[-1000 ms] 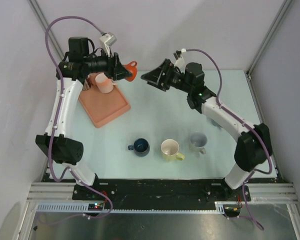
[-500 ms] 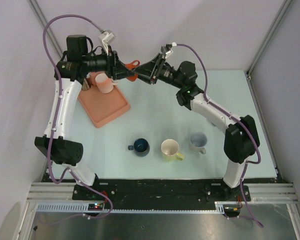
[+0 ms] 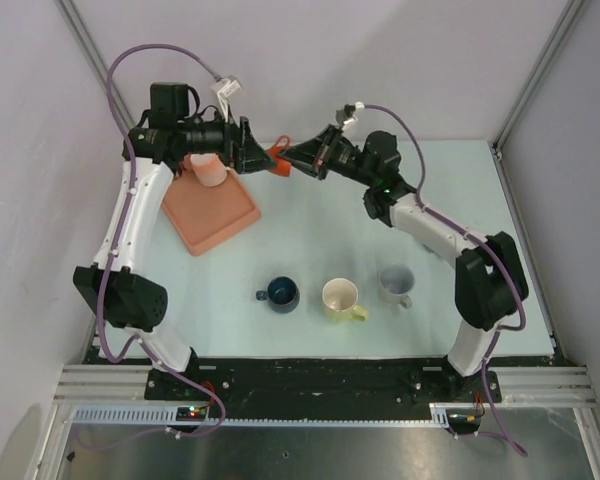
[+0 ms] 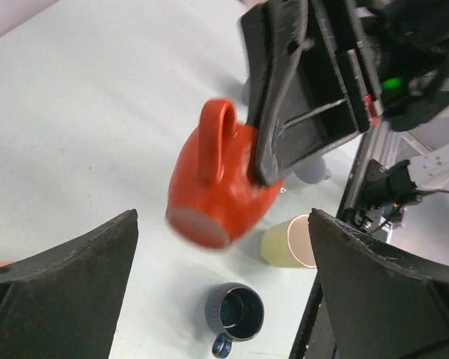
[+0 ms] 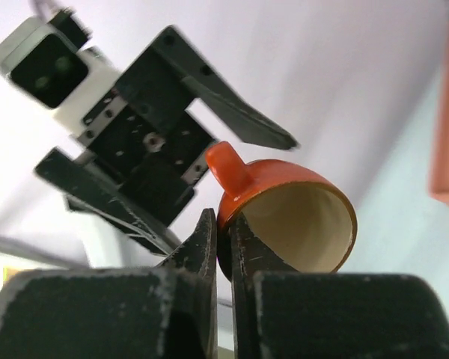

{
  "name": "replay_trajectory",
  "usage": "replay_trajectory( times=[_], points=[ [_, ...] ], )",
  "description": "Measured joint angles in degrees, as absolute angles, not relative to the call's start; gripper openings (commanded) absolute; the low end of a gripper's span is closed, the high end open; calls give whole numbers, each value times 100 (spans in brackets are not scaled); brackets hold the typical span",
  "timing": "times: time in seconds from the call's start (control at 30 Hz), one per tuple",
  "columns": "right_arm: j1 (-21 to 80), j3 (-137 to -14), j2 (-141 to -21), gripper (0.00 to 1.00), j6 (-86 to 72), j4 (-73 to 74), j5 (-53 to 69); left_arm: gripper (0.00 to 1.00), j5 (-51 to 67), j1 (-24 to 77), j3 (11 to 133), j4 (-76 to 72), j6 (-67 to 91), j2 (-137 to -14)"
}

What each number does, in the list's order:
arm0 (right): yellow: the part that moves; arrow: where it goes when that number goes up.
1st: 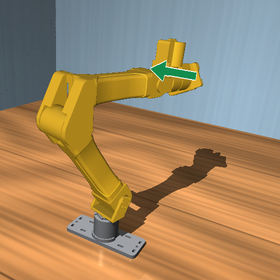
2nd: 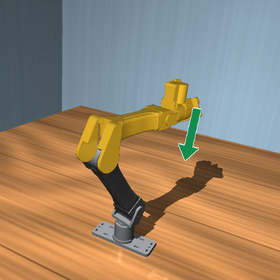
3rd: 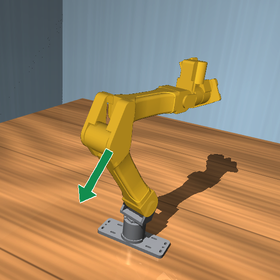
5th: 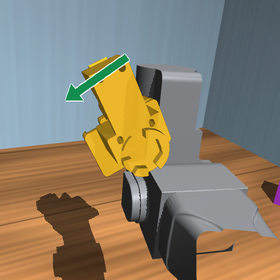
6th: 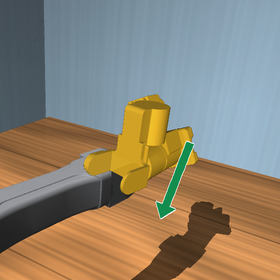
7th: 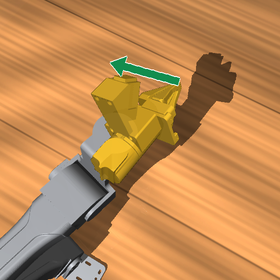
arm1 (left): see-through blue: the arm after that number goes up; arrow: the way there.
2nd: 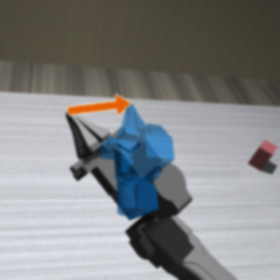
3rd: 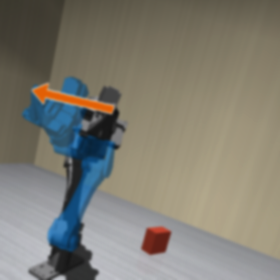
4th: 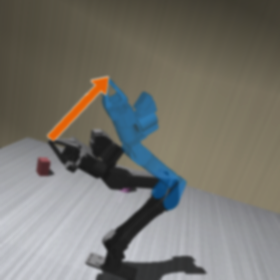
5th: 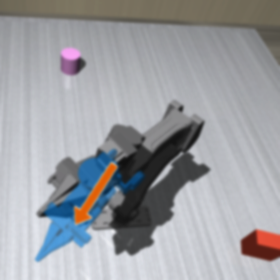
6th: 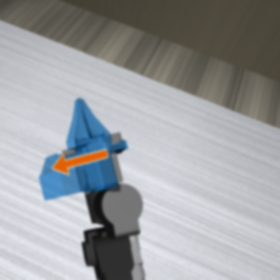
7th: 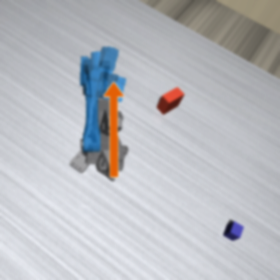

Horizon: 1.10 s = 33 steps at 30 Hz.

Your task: Turn the mug right side up

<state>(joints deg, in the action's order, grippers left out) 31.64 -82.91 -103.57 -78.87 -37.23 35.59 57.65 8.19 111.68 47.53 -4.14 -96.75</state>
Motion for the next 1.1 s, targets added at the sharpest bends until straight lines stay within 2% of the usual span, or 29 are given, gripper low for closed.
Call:
replay_trajectory(
  times=[0.27, 0.47, 0.67, 0.8, 0.93, 1.1],
  points=[
    [2722, -8291, -9179, 0, -5046, 108, 2134, 100, 4405, 701, 10881, 4764, -718, -9673],
    [2585, -8868, -8989, 0, -3057, 2915, 615, 100, 3277, 421, 10523, 4772, -1031, -9666],
    [1525, -8871, -8930, 0, -1990, 5059, -1066, 100, 2561, 329, 10154, 4786, -1372, -9640],
    [274, -8527, -8506, 0, -1785, 5542, -1605, 100, 2311, 329, 10068, 4794, -1514, -9629],
    [-1146, -7465, -7841, 0, -1817, 5448, -1728, 100, 2104, 329, 10049, 4797, -1610, -9620],
    [-1857, -6208, -7738, 0, -1994, 5087, -1603, 100, 1931, 329, 10044, 4794, -1704, -9620]
  ],
)
